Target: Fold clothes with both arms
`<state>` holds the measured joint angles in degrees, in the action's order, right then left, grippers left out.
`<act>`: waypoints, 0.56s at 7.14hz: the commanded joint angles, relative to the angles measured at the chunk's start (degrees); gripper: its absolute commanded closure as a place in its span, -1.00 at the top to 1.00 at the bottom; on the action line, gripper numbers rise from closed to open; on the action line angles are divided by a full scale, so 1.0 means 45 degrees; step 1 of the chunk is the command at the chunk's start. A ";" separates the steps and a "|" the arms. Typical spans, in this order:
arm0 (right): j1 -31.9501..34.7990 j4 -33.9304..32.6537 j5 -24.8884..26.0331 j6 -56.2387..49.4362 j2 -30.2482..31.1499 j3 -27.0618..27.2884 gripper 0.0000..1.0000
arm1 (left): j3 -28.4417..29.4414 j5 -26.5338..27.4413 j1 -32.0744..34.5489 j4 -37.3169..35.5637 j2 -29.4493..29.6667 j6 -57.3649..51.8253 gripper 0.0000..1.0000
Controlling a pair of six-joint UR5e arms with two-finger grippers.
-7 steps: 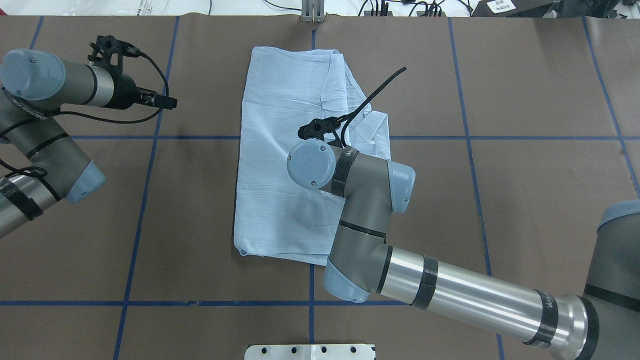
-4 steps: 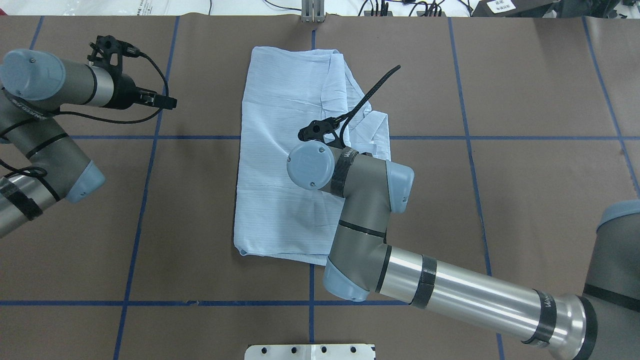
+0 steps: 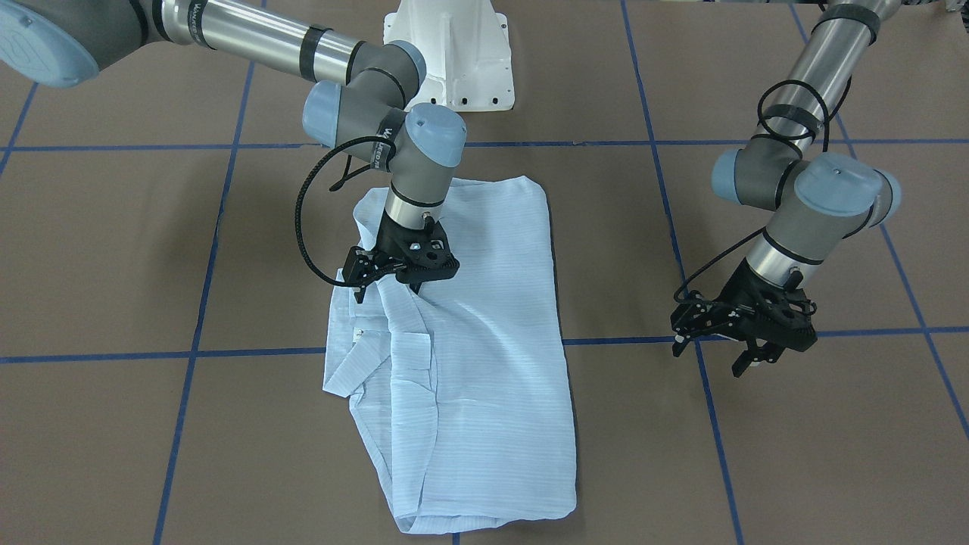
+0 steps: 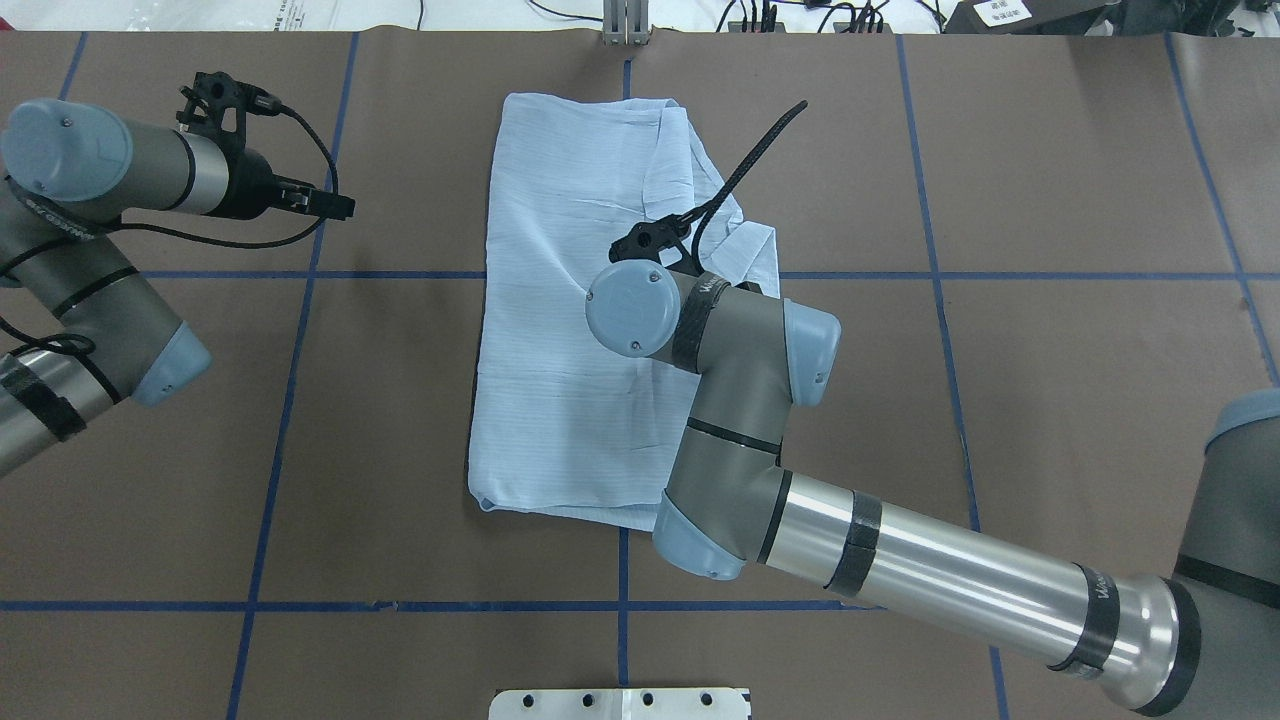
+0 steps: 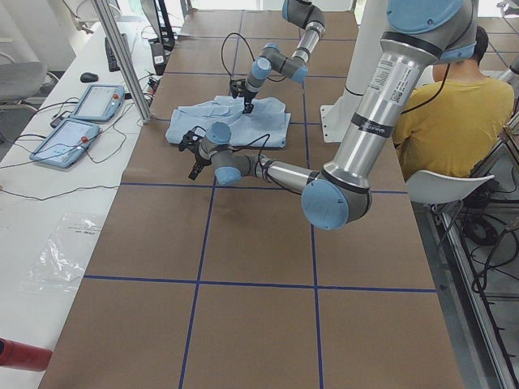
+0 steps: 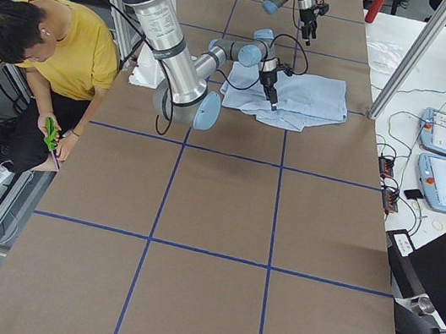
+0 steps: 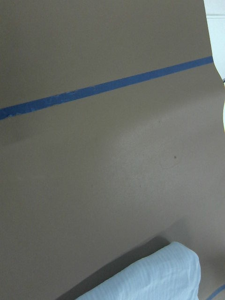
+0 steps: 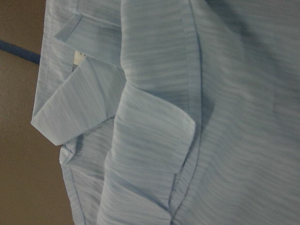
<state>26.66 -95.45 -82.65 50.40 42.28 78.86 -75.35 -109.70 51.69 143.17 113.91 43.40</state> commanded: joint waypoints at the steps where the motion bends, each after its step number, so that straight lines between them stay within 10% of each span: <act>1: 0.0071 -0.0115 -0.0090 -0.0029 -0.0156 0.0073 1.00 | 0.0007 0.0002 -0.0001 0.0000 0.0000 -0.0015 1.00; 4: 0.0071 -0.0136 -0.0071 -0.0009 -0.0060 0.0014 1.00 | 0.0007 0.0002 -0.0002 0.0000 0.0000 -0.0015 1.00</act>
<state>26.98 -96.03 -82.97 50.29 41.85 78.98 -75.32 -109.69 51.62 143.17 113.91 43.33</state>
